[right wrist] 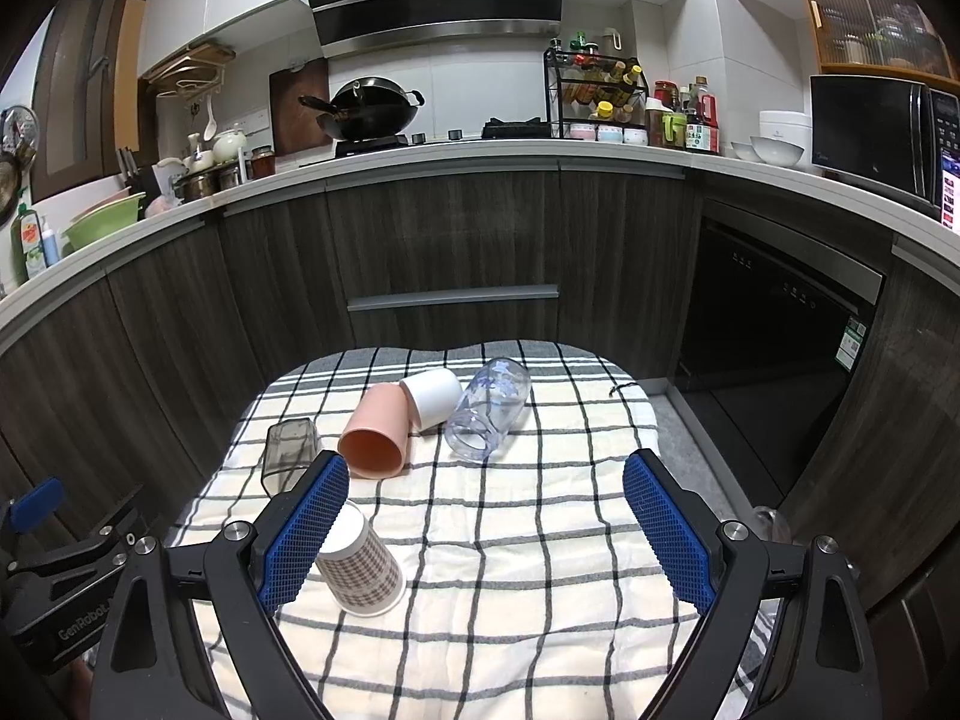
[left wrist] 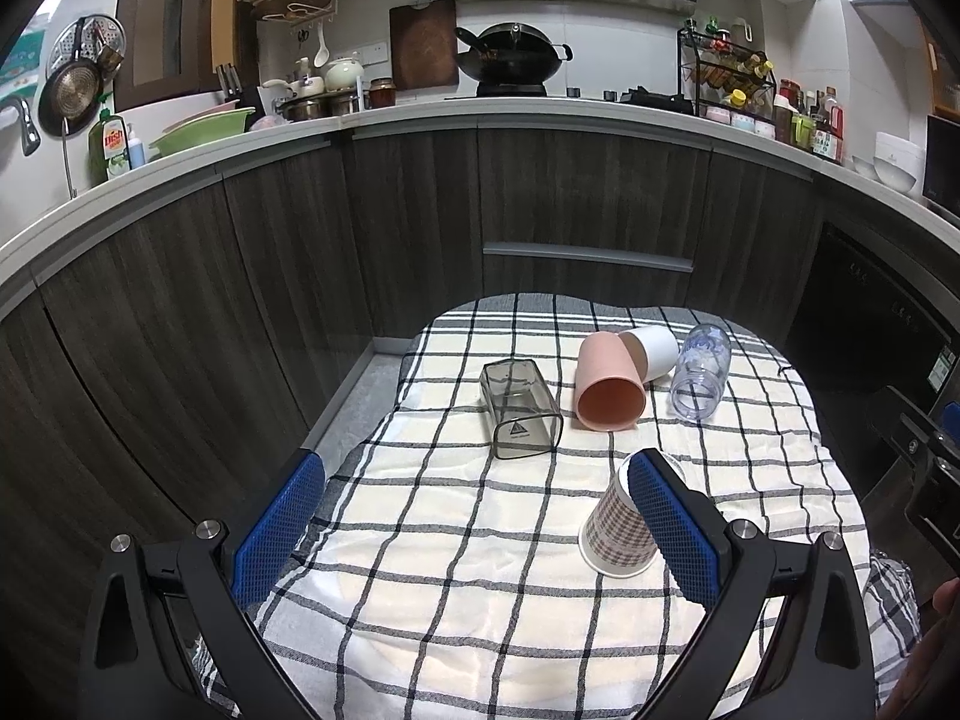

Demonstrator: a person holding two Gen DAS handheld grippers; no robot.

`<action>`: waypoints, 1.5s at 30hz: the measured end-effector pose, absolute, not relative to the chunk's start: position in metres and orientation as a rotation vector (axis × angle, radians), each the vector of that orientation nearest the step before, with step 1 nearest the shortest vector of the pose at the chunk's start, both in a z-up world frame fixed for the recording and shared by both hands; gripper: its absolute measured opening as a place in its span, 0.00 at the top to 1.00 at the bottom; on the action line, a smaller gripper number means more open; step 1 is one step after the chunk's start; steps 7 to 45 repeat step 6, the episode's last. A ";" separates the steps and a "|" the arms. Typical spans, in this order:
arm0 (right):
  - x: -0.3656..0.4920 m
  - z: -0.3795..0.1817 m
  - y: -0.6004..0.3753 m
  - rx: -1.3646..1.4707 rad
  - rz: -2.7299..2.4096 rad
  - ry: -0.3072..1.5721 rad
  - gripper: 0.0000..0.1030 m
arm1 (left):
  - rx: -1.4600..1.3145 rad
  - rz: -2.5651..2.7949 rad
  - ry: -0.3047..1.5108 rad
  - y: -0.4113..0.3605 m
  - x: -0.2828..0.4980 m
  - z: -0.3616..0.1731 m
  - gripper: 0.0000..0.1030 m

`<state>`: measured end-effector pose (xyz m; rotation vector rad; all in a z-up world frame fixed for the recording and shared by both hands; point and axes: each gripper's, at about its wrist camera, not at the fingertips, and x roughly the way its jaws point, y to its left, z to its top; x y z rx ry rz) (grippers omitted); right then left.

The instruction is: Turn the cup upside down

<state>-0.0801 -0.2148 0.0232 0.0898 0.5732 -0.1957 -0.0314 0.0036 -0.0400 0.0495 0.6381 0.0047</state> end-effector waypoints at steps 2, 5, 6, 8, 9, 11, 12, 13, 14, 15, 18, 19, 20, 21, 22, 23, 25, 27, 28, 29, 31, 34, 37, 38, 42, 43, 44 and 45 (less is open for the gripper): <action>-0.080 0.022 -0.214 0.091 -0.199 0.574 0.10 | 0.055 0.008 0.638 0.003 -0.031 -0.041 0.00; -0.080 0.021 -0.214 0.090 -0.199 0.575 0.10 | 0.056 0.012 0.637 0.003 -0.032 -0.043 0.00; -0.079 0.021 -0.215 0.092 -0.198 0.576 0.10 | 0.055 0.009 0.641 0.003 -0.031 -0.043 0.00; -0.079 0.021 -0.215 0.092 -0.198 0.576 0.10 | 0.055 0.009 0.641 0.003 -0.031 -0.043 0.00; -0.079 0.021 -0.215 0.092 -0.198 0.576 0.10 | 0.055 0.009 0.641 0.003 -0.031 -0.043 0.00; -0.079 0.021 -0.215 0.092 -0.198 0.576 0.10 | 0.055 0.009 0.641 0.003 -0.031 -0.043 0.00; -0.079 0.021 -0.215 0.092 -0.198 0.576 0.10 | 0.055 0.009 0.641 0.003 -0.031 -0.043 0.00; -0.079 0.021 -0.215 0.092 -0.198 0.576 0.10 | 0.055 0.009 0.641 0.003 -0.031 -0.043 0.00; -0.079 0.021 -0.215 0.092 -0.198 0.576 0.10 | 0.055 0.009 0.641 0.003 -0.031 -0.043 0.00; -0.079 0.021 -0.215 0.092 -0.198 0.576 0.10 | 0.055 0.009 0.641 0.003 -0.031 -0.043 0.00; -0.079 0.021 -0.215 0.092 -0.198 0.576 0.10 | 0.055 0.009 0.641 0.003 -0.031 -0.043 0.00; -0.079 0.021 -0.215 0.092 -0.198 0.576 0.10 | 0.055 0.009 0.641 0.003 -0.031 -0.043 0.00; -0.079 0.021 -0.215 0.092 -0.198 0.576 0.10 | 0.055 0.009 0.641 0.003 -0.031 -0.043 0.00; -0.079 0.021 -0.215 0.092 -0.198 0.576 0.10 | 0.055 0.009 0.641 0.003 -0.031 -0.043 0.00; -0.079 0.021 -0.215 0.092 -0.198 0.576 0.10 | 0.055 0.009 0.641 0.003 -0.031 -0.043 0.00; -0.079 0.021 -0.215 0.092 -0.198 0.576 0.10 | 0.055 0.009 0.641 0.003 -0.031 -0.043 0.00; -0.079 0.021 -0.215 0.092 -0.198 0.576 0.10 | 0.055 0.009 0.641 0.003 -0.031 -0.043 0.00; -0.079 0.021 -0.215 0.092 -0.198 0.576 0.10 | 0.055 0.009 0.641 0.003 -0.031 -0.043 0.00; -0.079 0.021 -0.215 0.092 -0.198 0.576 0.10 | 0.055 0.009 0.641 0.003 -0.031 -0.043 0.00; -0.079 0.021 -0.215 0.092 -0.198 0.576 0.10 | 0.055 0.009 0.641 0.003 -0.031 -0.043 0.00; -0.079 0.021 -0.215 0.092 -0.198 0.576 0.10 | 0.055 0.009 0.641 0.003 -0.031 -0.043 0.00; -0.079 0.021 -0.215 0.092 -0.198 0.576 0.10 | 0.055 0.009 0.641 0.003 -0.031 -0.043 0.00; -0.079 0.021 -0.215 0.092 -0.198 0.576 0.10 | 0.055 0.009 0.641 0.003 -0.031 -0.043 0.00; -0.079 0.021 -0.215 0.092 -0.198 0.576 0.10 | 0.055 0.009 0.641 0.003 -0.031 -0.043 0.00; -0.079 0.021 -0.215 0.092 -0.198 0.576 0.10 | 0.055 0.009 0.641 0.003 -0.031 -0.043 0.00; -0.079 0.021 -0.215 0.092 -0.198 0.576 0.10 | 0.055 0.009 0.641 0.003 -0.031 -0.043 0.00; -0.079 0.021 -0.215 0.092 -0.198 0.576 0.10 | 0.055 0.009 0.641 0.003 -0.031 -0.043 0.00; -0.079 0.021 -0.215 0.092 -0.198 0.576 0.10 | 0.055 0.009 0.641 0.003 -0.031 -0.043 0.00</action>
